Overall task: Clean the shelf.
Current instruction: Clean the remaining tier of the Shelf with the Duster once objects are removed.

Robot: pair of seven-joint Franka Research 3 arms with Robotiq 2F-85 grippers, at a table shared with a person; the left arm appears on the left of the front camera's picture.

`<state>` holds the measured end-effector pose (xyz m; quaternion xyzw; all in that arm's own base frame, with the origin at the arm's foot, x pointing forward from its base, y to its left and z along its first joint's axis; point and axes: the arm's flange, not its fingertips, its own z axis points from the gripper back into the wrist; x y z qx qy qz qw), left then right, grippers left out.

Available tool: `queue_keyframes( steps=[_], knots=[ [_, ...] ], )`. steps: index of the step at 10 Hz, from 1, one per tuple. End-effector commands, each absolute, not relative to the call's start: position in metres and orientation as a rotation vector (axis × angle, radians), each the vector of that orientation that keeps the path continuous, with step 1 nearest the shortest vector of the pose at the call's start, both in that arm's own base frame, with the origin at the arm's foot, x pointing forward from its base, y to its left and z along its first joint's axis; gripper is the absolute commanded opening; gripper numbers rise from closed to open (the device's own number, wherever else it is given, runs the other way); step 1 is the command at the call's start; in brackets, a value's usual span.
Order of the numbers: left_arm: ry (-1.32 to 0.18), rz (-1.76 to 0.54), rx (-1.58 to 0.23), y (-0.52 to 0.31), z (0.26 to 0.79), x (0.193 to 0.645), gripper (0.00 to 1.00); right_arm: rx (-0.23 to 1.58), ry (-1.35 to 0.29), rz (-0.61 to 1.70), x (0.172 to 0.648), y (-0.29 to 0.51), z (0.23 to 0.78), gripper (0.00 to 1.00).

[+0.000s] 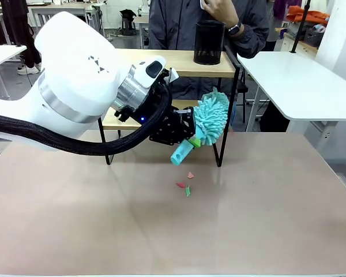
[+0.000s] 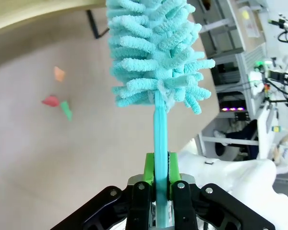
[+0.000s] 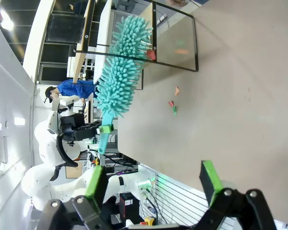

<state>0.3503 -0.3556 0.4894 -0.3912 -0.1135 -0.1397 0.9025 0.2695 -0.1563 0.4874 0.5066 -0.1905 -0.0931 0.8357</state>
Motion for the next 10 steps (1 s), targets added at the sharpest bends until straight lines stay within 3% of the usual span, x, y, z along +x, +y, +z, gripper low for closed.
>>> queue_keyframes(
  steps=[1,2,7,10],
  knots=[
    [-0.173,-0.327,-0.936,-0.338,0.490,0.353,0.12,1.088,-0.429,-0.176,0.271,-0.155,0.487,1.00],
    [-0.087,-0.366,-0.972,-0.332,0.492,0.353,0.12,1.088,-0.429,-0.176,0.271,-0.155,0.487,1.00],
    [-0.138,-0.313,-0.953,-0.303,0.496,0.354,0.12,1.088,-0.429,-0.176,0.271,-0.155,0.487,1.00],
    [-0.168,-0.306,-1.013,-0.240,0.510,0.340,0.12,1.088,-0.429,-0.176,0.271,-0.155,0.487,1.00]
  ],
)
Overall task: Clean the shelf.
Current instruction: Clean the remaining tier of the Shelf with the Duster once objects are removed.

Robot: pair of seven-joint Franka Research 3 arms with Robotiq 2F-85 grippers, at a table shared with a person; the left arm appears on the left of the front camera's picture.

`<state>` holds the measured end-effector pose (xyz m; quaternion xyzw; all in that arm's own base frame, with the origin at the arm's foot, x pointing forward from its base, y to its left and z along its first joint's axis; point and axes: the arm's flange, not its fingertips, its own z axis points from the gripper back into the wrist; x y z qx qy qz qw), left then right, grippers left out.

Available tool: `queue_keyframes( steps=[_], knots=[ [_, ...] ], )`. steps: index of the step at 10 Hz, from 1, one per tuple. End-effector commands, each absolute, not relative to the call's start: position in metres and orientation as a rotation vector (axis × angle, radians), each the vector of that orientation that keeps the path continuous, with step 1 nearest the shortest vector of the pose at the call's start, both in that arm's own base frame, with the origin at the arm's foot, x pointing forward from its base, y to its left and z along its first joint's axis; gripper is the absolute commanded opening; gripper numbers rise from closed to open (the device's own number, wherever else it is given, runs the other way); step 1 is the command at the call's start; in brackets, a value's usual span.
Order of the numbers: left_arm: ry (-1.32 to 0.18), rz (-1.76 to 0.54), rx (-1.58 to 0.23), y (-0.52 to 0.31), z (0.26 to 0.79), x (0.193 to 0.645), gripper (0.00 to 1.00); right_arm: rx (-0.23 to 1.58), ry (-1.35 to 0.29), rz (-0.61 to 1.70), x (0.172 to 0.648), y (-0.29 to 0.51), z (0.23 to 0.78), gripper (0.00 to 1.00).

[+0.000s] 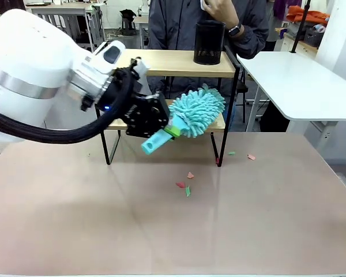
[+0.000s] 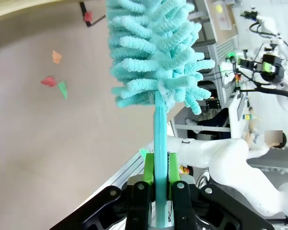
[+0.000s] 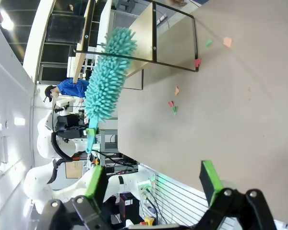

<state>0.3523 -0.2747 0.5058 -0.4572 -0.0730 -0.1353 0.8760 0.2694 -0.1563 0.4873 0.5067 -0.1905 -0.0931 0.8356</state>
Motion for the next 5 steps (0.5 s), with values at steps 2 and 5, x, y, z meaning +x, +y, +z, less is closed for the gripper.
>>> queue_keyframes(
  steps=[2,5],
  knots=[
    [-0.197,-0.357,-1.010,-0.180,0.518,0.314,0.12,1.088,-0.429,-0.176,0.271,-0.155,0.487,1.00],
    [0.002,-0.614,-1.005,-0.082,0.528,0.278,0.12,1.088,-0.429,-0.176,0.271,-0.155,0.487,1.00]
  ],
)
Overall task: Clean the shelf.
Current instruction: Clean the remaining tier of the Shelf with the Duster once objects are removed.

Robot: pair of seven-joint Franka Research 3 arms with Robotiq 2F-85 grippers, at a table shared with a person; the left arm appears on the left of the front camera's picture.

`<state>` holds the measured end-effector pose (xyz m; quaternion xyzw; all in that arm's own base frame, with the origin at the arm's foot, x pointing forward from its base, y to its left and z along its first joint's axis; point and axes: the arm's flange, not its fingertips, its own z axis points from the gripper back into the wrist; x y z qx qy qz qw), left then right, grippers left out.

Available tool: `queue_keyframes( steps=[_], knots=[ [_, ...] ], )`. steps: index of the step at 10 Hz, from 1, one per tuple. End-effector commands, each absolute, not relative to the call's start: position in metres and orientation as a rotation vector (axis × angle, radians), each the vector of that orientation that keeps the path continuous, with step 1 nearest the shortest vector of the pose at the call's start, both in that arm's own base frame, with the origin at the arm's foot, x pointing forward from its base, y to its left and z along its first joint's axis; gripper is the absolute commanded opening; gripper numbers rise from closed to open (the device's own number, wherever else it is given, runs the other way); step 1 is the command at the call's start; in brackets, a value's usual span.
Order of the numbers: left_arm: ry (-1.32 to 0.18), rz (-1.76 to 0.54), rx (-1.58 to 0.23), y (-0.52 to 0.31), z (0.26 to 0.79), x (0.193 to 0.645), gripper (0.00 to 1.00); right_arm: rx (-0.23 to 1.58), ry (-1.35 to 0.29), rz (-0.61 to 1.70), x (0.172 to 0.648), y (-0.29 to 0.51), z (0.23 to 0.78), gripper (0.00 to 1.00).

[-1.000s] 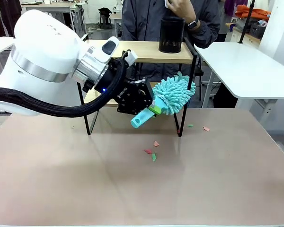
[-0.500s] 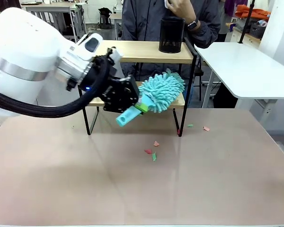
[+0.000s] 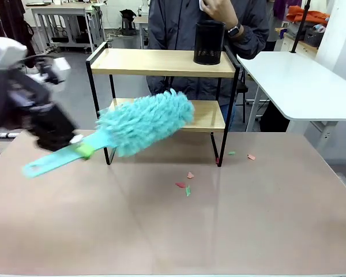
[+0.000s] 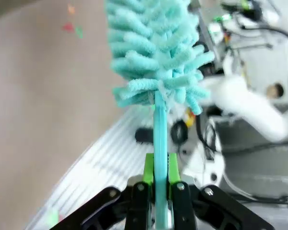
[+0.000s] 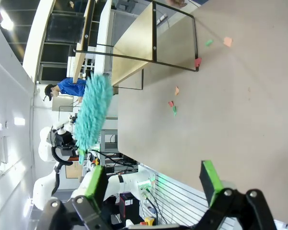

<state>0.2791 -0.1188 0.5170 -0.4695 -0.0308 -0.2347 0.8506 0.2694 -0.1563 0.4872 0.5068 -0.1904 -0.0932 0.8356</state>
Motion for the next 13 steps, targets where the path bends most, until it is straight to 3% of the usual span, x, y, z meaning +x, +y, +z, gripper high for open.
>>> queue_keyframes(
  steps=[1,3,8,11,12,13],
  knots=[
    [0.025,-0.657,-1.085,-0.049,0.535,0.272,0.12,1.088,-0.429,-0.176,0.271,-0.155,0.487,1.00],
    [0.011,-0.665,-1.263,0.018,0.543,0.267,0.12,1.088,-0.429,-0.176,0.271,-0.155,0.487,1.00],
    [-0.193,-0.465,-1.600,0.145,0.515,0.259,0.12,1.088,-0.429,-0.176,0.271,-0.155,0.487,1.00],
    [-0.346,-0.110,-1.709,0.195,0.483,0.266,0.12,1.088,-0.429,-0.176,0.271,-0.155,0.487,1.00],
    [-0.394,0.109,-1.687,0.205,0.473,0.272,0.12,1.088,-0.429,-0.176,0.271,-0.155,0.487,1.00],
    [-0.364,0.186,-1.684,0.207,0.467,0.274,0.12,1.088,-0.429,-0.176,0.271,-0.155,0.487,1.00]
  ],
)
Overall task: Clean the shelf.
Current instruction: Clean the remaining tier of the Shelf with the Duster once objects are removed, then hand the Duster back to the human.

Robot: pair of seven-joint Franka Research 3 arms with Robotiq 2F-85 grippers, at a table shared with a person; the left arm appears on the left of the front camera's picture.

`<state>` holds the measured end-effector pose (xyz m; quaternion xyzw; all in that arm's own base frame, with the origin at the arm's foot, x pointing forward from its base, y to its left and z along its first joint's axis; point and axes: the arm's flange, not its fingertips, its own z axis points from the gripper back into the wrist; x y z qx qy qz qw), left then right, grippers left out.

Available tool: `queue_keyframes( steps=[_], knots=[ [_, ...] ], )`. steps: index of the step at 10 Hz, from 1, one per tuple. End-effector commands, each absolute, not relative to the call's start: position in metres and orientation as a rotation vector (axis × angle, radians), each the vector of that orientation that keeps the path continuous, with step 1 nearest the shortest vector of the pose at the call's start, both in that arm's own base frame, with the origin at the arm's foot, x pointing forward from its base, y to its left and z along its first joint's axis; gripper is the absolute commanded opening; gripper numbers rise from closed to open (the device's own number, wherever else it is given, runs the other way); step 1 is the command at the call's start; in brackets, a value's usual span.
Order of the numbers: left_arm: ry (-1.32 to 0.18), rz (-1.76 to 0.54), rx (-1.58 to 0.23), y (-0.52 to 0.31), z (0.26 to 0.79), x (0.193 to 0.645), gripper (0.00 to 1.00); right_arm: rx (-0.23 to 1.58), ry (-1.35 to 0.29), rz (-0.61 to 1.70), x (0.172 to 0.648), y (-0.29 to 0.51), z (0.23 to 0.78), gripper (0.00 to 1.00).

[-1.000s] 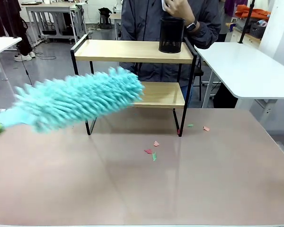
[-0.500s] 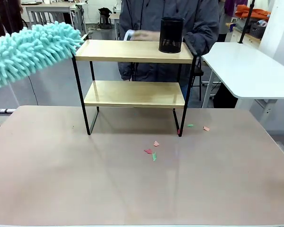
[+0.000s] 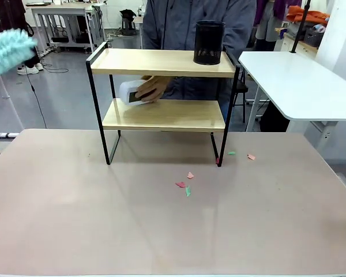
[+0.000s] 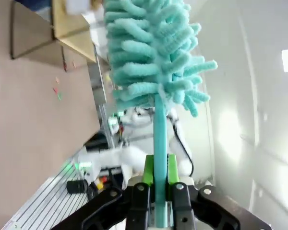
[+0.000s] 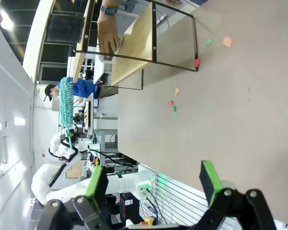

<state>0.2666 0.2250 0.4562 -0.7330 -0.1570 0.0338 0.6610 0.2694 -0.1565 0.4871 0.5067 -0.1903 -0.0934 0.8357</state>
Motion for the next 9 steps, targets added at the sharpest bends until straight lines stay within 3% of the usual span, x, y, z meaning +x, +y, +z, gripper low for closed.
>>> queue_keyframes(
  steps=[1,9],
  knots=[
    [-0.337,-0.063,-1.662,0.2111,0.4684,0.2627,0.12,1.088,-0.429,-0.176,0.2707,-0.1553,0.4867,1.00],
    [-0.337,-0.063,-1.662,0.2111,0.4684,0.2627,0.12,1.088,-0.429,-0.176,0.2707,-0.1553,0.4867,1.00]
  ],
)
